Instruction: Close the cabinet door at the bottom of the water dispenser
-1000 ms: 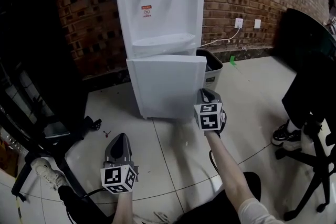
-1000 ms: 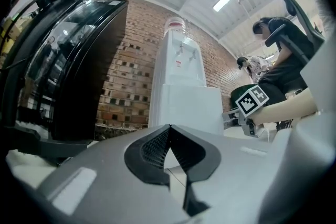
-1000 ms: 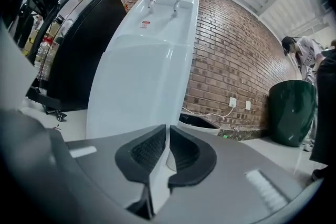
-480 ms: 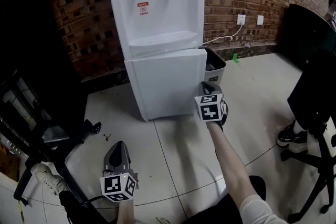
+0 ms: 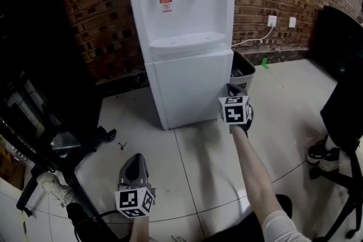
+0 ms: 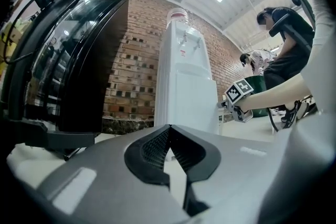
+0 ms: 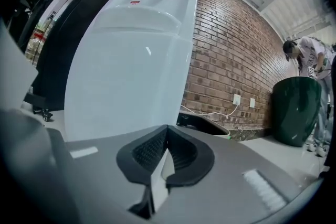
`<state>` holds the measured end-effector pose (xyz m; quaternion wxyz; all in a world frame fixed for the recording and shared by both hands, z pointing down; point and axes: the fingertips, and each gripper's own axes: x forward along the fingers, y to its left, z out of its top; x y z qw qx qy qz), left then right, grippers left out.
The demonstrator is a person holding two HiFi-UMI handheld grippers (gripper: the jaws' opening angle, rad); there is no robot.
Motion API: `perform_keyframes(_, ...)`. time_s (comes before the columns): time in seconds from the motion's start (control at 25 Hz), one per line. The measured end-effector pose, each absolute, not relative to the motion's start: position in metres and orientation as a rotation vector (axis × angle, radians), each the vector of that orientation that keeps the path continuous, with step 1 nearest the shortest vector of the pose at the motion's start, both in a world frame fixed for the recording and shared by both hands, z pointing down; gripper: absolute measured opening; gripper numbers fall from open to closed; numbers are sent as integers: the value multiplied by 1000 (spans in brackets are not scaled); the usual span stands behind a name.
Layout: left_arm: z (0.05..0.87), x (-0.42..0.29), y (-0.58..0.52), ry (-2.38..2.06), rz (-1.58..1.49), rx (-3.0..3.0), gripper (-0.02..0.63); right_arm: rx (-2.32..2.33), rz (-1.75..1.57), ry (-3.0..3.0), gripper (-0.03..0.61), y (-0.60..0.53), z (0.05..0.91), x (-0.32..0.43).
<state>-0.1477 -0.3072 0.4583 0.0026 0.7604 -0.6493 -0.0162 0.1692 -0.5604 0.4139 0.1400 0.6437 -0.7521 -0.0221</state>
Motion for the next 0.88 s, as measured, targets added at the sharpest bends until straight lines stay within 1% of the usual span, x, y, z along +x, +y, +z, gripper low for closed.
perform_keyframes(0.56, 461, -156, -312, -2068, -6, 2379, 15, 1783, -67, -2246, 2, -576, 405, 150)
perform_keyframes(0.88, 445, -143, -304, -2018, -128, 2429, 15, 1765, -64, -2399, 2, -517, 386, 136)
